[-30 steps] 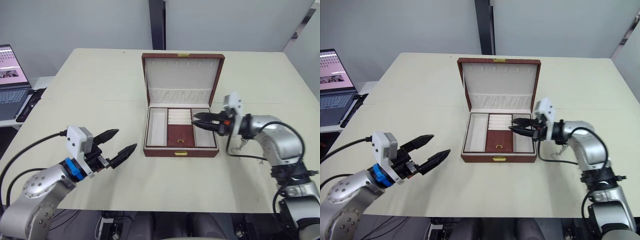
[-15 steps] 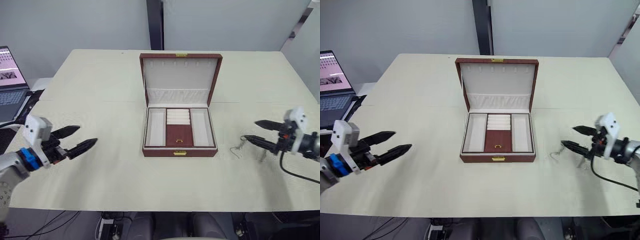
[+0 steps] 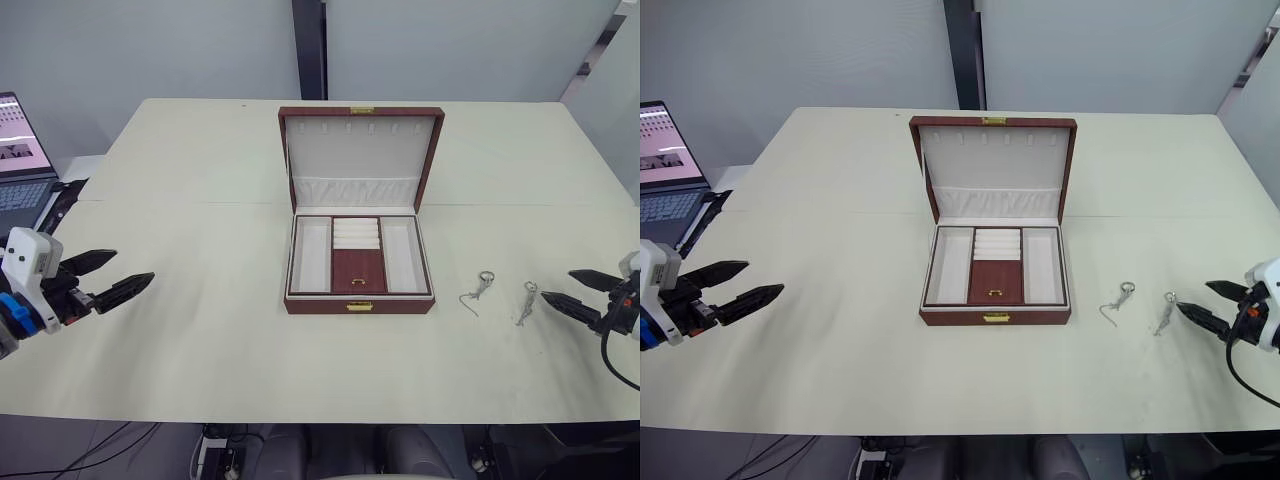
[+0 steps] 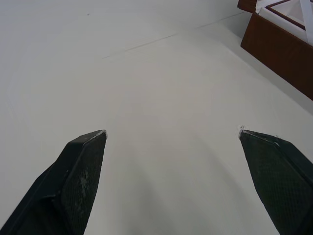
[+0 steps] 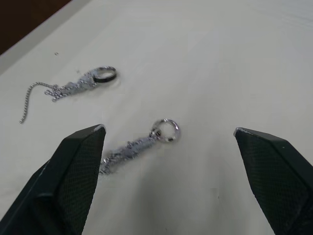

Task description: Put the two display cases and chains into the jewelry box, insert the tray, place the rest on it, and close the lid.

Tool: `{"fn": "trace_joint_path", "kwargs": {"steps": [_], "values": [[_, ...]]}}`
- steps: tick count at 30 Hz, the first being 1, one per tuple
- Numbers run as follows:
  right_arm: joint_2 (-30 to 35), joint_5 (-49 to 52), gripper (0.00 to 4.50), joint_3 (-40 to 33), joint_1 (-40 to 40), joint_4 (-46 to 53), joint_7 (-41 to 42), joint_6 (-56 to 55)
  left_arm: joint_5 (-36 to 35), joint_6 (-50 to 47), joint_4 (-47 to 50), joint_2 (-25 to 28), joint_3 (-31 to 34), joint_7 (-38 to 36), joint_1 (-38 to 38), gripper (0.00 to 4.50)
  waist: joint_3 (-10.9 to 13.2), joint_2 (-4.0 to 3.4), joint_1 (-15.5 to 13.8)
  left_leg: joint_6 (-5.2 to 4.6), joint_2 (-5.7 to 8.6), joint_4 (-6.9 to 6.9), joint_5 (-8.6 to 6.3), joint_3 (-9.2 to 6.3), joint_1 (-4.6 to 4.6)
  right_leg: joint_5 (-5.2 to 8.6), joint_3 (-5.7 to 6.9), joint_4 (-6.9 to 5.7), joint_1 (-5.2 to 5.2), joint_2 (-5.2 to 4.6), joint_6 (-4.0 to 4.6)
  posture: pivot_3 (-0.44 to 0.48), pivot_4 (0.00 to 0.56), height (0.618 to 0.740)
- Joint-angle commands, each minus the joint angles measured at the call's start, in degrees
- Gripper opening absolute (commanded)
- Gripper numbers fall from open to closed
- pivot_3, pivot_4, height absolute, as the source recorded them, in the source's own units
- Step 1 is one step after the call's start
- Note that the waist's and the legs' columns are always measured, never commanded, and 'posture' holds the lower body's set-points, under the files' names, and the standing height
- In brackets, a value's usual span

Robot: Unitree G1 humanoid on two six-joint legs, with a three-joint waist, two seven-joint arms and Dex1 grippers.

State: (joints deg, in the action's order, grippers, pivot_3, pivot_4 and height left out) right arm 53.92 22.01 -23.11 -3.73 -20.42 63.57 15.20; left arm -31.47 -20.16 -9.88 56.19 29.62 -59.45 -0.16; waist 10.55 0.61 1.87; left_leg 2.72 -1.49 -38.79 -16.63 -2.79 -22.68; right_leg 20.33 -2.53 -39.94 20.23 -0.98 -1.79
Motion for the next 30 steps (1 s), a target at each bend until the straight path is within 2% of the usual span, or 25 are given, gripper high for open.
{"fn": "trace_joint_path", "kwargs": {"steps": [1,18,23,27,30], "values": [[1.1,0.0,4.47,-1.7,-0.5,-0.9,0.1,-2.0,0.1,1.3,0.1,0.4,3.0,-0.2,-0.2,4.50,0.0,0.00,0.0,0.00,0.00,0.00,0.00,0.00,0.00,0.00,-0.01,0.00,0.00,0.00,0.00,0.000,0.150,0.740],[1.1,0.3,4.47,-2.5,-0.2,-1.5,-0.8,-2.5,0.7,2.2,3.3,-1.3,2.6,0.1,2.2,4.50,0.0,0.00,0.0,0.00,-0.01,-0.01,0.00,0.00,0.01,0.00,0.00,-0.02,-0.01,0.00,0.00,0.000,0.150,0.740],[-4.6,4.0,4.47,-5.2,3.9,9.3,-7.1,2.3,-0.7,1.3,15.3,-3.3,-2.2,-2.2,4.4,4.50,0.0,0.00,0.0,0.01,-0.02,-0.01,0.00,-0.06,-0.02,0.00,-0.04,0.00,-0.03,-0.01,0.00,0.000,0.150,0.740],[-12.4,6.4,4.47,-5.8,8.0,22.2,-15.9,6.5,-2.5,-1.2,23.6,-4.3,-6.6,-2.9,3.7,4.50,0.0,-0.01,-0.1,0.02,-0.02,-0.02,0.01,-0.13,-0.04,0.00,-0.12,-0.01,-0.07,0.00,0.00,0.000,0.150,0.740],[-17.6,5.8,4.47,-5.5,10.0,28.4,-22.1,7.2,-3.8,-2.5,27.9,-4.8,-9.5,-3.6,3.2,4.50,0.0,-0.03,-0.1,0.02,0.00,-0.01,0.01,-0.09,-0.05,0.00,-0.13,-0.02,-0.05,-0.01,0.00,0.000,0.150,0.740]]}}
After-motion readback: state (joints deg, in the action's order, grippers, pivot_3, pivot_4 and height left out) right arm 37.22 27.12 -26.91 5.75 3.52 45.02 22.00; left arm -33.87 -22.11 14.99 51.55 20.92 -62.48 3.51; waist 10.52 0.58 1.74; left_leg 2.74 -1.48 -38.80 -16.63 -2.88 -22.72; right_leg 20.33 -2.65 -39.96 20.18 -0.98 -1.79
